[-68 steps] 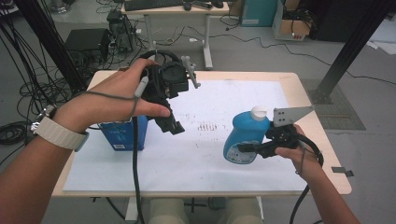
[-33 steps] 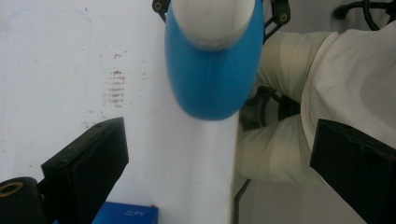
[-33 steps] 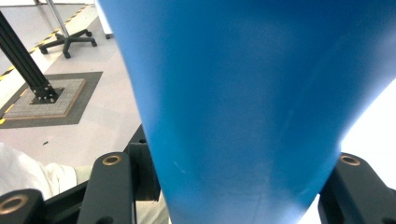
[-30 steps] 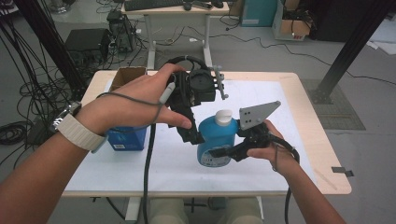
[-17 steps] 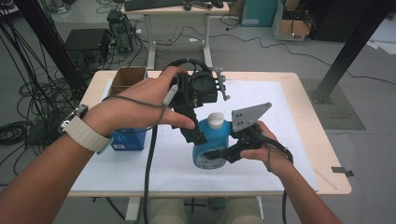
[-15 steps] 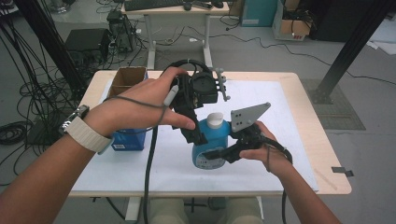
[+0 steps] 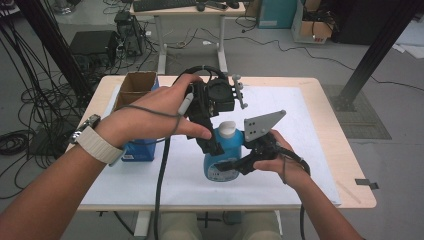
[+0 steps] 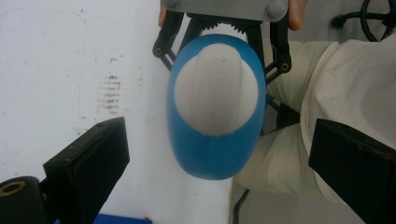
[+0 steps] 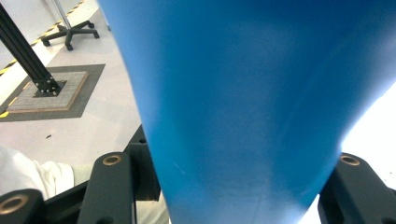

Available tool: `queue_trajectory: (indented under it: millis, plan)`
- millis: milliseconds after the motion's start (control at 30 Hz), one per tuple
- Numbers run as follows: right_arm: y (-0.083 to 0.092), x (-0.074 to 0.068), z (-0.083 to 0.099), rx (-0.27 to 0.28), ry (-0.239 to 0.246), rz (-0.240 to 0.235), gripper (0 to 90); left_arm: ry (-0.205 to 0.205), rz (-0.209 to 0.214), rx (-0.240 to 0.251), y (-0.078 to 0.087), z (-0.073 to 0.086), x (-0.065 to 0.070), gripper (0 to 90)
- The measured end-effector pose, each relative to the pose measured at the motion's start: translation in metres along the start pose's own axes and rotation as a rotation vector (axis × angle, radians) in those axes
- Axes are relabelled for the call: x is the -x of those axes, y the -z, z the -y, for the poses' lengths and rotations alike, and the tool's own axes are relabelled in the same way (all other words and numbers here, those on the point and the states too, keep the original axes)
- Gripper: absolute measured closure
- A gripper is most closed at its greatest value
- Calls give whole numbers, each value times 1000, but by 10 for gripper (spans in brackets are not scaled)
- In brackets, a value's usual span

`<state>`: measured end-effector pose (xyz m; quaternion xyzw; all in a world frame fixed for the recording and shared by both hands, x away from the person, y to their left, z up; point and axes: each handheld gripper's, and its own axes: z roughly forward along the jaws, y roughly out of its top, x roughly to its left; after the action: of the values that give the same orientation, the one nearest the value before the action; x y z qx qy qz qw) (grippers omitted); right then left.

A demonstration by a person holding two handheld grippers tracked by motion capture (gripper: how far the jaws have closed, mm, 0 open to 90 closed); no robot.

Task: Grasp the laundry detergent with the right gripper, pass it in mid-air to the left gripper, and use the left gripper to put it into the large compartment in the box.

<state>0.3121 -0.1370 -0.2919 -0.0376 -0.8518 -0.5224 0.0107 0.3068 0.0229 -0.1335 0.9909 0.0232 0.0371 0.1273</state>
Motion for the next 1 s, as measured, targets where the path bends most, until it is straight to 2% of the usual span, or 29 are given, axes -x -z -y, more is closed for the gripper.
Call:
queue_trajectory:
  millis: [1000]
  plan:
    - [2,-2,0,2,3,2,430,8,11,12,-1,0,-1,66]
